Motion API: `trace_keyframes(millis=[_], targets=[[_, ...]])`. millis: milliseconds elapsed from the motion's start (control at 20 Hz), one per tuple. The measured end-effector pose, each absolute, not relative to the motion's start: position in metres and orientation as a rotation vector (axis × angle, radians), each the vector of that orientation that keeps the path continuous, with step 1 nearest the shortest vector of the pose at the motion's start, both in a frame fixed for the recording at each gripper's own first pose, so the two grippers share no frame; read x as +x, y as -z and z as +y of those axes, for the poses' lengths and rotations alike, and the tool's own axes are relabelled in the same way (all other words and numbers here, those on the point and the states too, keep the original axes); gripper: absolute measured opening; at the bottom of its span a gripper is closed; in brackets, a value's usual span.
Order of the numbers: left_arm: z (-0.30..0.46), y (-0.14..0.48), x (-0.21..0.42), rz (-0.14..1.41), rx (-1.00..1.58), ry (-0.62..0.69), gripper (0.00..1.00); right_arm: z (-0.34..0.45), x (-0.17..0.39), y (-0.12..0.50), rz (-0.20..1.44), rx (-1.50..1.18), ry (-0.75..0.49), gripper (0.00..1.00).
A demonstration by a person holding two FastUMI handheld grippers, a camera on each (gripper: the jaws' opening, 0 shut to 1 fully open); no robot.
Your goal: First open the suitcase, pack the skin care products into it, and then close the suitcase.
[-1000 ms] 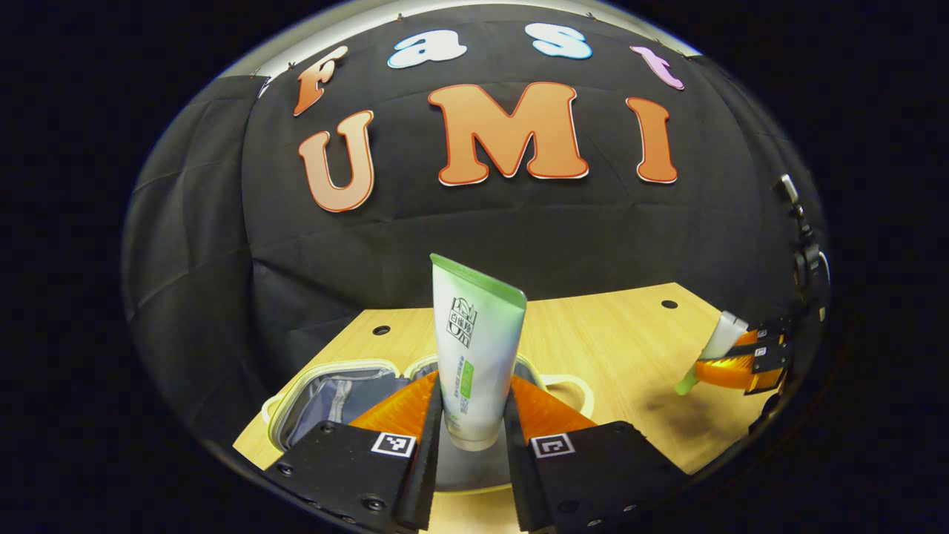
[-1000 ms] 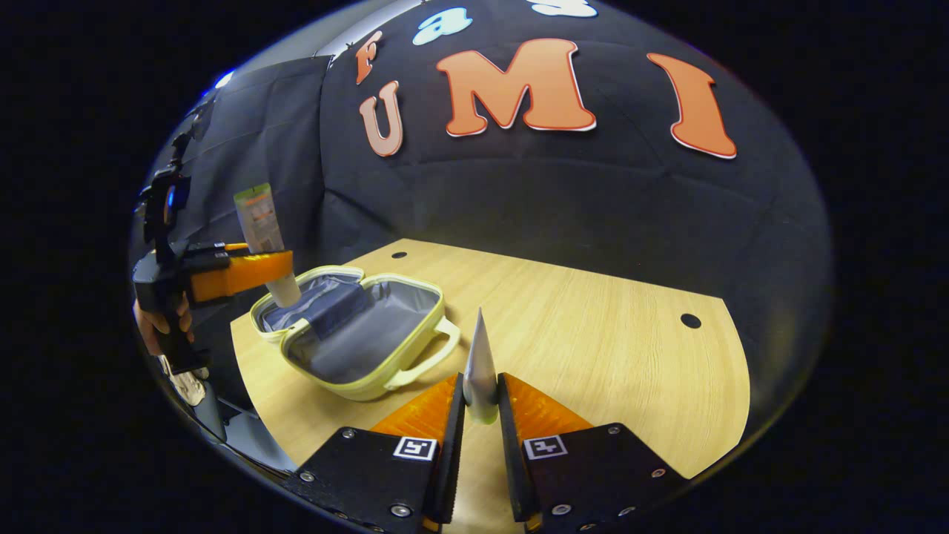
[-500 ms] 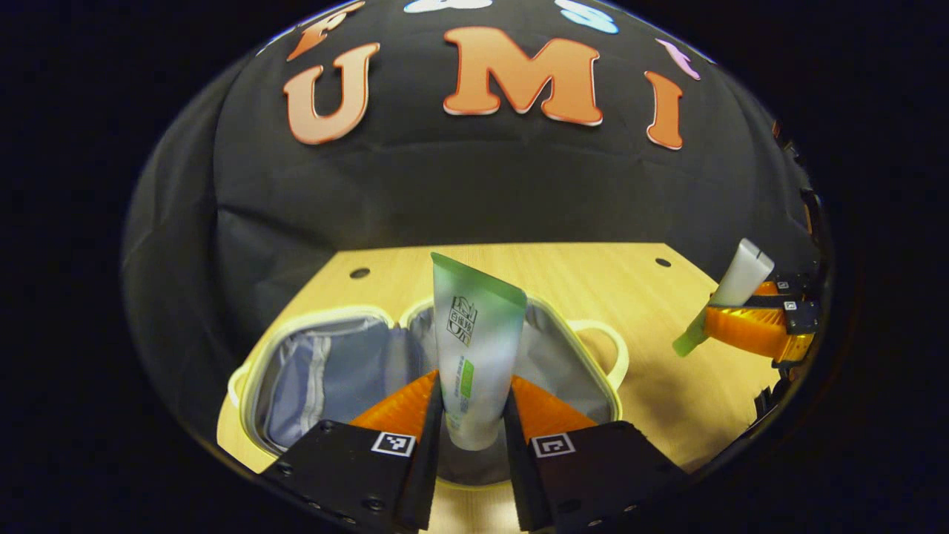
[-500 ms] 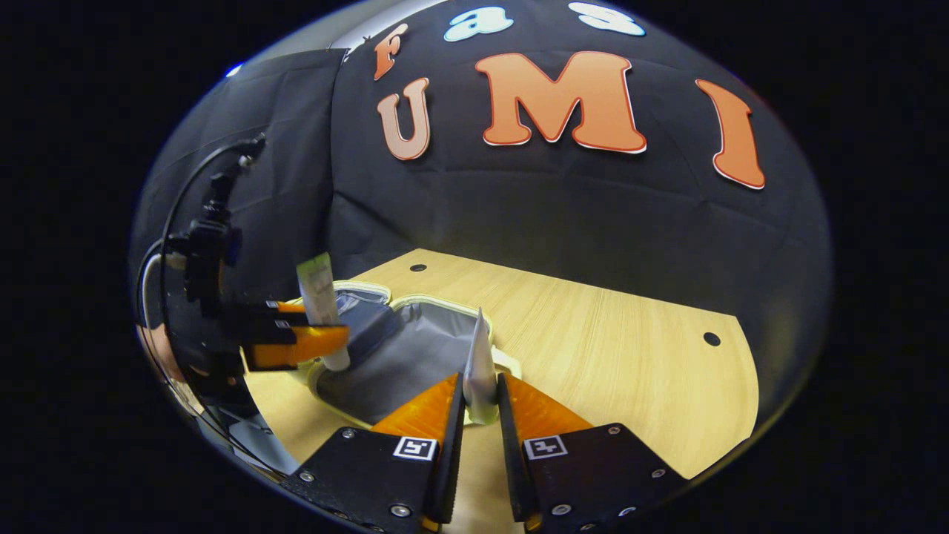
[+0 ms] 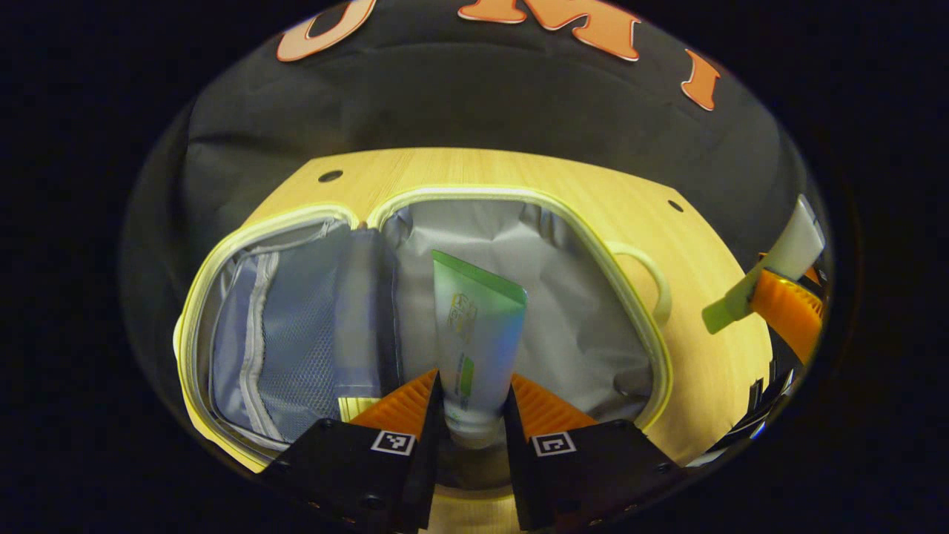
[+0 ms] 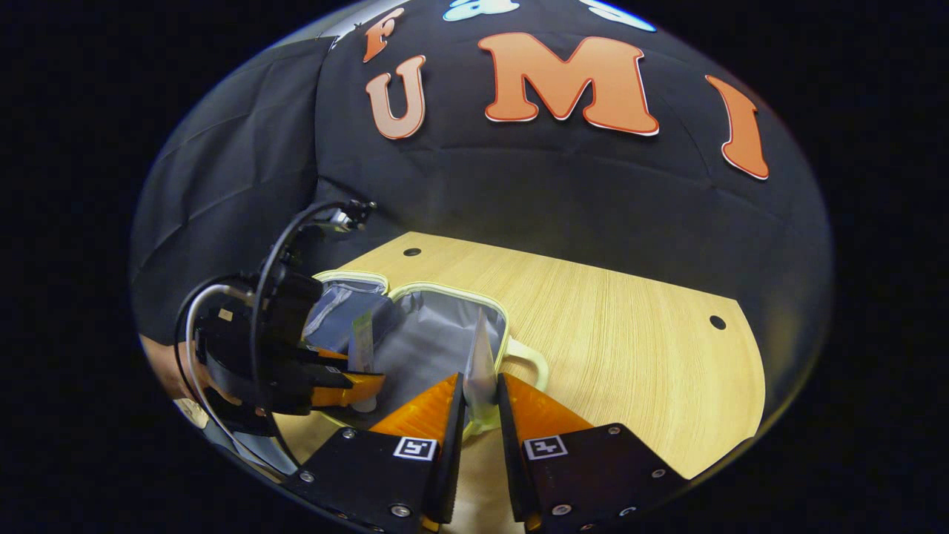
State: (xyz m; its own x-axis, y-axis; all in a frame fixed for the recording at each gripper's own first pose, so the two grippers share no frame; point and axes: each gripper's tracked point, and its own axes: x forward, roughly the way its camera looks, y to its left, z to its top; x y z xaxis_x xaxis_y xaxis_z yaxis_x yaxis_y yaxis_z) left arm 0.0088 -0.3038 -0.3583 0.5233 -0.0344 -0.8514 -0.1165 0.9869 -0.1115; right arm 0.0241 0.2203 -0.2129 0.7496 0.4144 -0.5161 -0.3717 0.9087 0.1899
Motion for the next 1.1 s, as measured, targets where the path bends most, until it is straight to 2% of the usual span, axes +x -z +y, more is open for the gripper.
trace_keyframes(millis=[250,400,600,750,800,950,1100], targets=[[-0.298,0.372,0.020,1.053,-0.161,-0.079,0.43,0.234,0.030,0.218,0.607,0.081,-0.421,0.29],[-0.295,0.363,0.028,1.001,-0.183,-0.077,0.44,0.240,0.033,0.223,0.623,0.082,-0.426,0.29],[-0.281,0.332,0.036,0.893,-0.216,-0.071,0.61,0.252,0.034,0.230,0.652,0.086,-0.441,0.29],[-0.253,0.298,0.037,0.777,-0.227,-0.097,0.84,0.270,0.038,0.242,0.689,0.079,-0.460,0.29],[-0.239,0.284,0.036,0.739,-0.228,-0.114,0.88,0.275,0.039,0.247,0.707,0.076,-0.465,0.29],[-0.185,0.248,0.025,0.643,-0.194,-0.183,0.93,0.287,0.040,0.267,0.774,0.072,-0.460,0.29],[-0.126,0.233,0.007,0.607,-0.154,-0.259,0.93,0.294,0.045,0.283,0.811,0.056,-0.434,0.29]])
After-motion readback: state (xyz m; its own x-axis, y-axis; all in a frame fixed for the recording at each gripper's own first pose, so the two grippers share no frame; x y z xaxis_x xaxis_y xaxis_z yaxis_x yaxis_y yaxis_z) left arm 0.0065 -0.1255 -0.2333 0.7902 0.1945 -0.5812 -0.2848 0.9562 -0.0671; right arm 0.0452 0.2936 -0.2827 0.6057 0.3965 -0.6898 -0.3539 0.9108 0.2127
